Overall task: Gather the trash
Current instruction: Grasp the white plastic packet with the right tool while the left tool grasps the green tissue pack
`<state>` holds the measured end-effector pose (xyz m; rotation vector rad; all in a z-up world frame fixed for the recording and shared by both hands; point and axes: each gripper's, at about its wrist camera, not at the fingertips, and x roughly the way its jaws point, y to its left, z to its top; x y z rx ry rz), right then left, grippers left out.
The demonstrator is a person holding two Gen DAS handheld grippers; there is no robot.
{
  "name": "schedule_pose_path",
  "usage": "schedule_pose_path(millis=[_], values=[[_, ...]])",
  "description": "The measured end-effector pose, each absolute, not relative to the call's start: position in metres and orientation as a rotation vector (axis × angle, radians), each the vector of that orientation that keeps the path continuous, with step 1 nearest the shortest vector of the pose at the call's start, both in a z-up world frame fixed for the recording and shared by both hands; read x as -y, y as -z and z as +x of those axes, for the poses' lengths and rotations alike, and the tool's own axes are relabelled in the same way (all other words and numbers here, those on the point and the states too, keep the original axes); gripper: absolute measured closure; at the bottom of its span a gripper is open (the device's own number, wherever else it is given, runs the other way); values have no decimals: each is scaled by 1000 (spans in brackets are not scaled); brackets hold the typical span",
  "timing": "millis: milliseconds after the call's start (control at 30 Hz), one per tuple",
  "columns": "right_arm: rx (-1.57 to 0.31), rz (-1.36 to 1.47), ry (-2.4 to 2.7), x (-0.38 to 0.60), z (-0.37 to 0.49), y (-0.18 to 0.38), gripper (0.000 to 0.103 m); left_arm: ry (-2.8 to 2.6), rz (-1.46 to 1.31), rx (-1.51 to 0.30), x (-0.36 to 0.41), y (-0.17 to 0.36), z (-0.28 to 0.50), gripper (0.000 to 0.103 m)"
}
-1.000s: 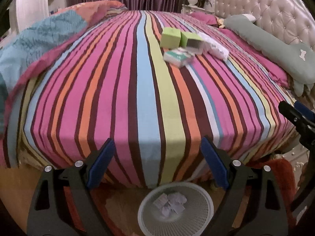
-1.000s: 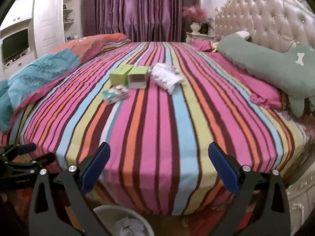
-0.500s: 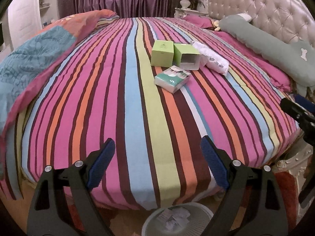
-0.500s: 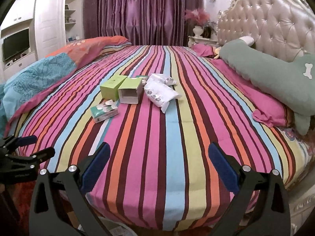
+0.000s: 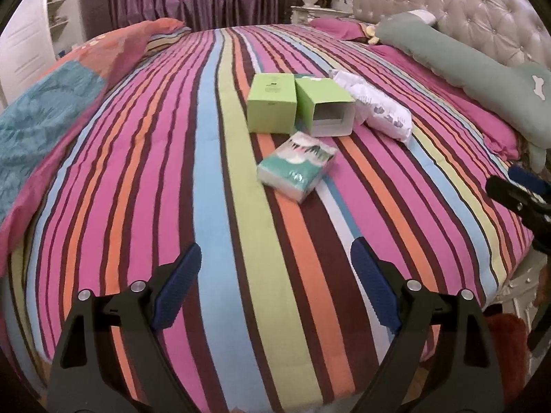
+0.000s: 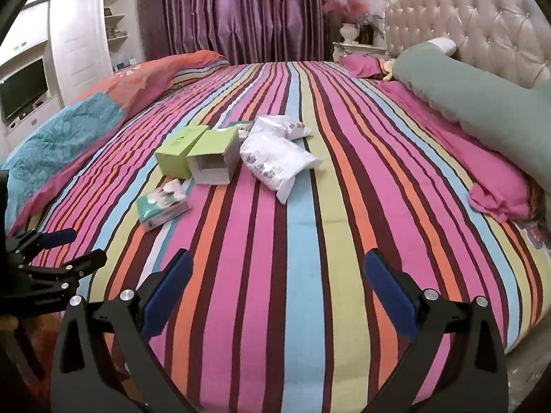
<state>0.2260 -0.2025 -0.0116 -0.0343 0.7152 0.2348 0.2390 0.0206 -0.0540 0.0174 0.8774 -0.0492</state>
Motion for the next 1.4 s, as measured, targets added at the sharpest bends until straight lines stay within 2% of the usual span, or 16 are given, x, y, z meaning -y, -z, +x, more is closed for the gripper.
schedule_pose_path(millis=[700,1167,1400], values=[[-771,-224,-419,175,338,21,8,136,89,-959,-9,75,331,17],[-806,-348,-462,164,385,38,8,138,70,-1003,-3,91,360,17],[-853,-301,-433,159,401,44,8,98,62,-1009,2,95,364,17]])
